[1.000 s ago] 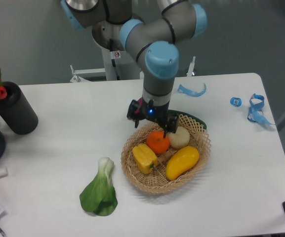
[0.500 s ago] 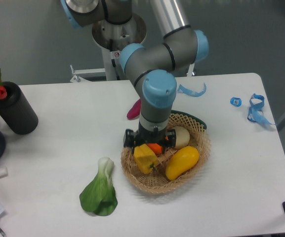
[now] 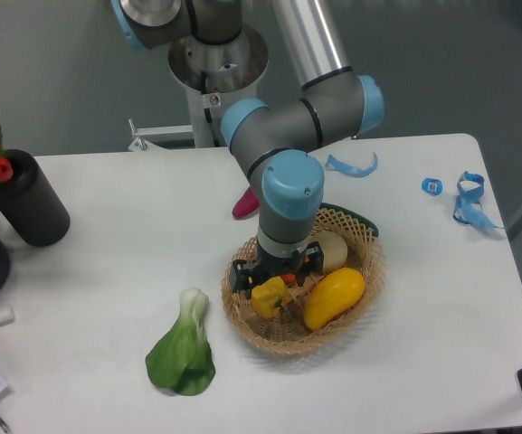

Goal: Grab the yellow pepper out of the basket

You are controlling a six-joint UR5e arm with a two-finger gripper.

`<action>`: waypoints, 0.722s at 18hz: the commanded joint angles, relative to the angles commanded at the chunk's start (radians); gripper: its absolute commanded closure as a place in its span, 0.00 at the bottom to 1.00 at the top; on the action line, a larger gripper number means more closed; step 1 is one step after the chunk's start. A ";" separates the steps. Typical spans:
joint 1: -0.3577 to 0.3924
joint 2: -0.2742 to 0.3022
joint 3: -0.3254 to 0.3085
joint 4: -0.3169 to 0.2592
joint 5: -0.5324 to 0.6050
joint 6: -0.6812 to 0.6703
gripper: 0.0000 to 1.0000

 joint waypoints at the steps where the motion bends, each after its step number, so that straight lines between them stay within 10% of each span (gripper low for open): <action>1: -0.002 -0.003 -0.002 -0.002 0.005 -0.009 0.00; 13: -0.018 -0.037 -0.009 0.012 0.020 -0.058 0.00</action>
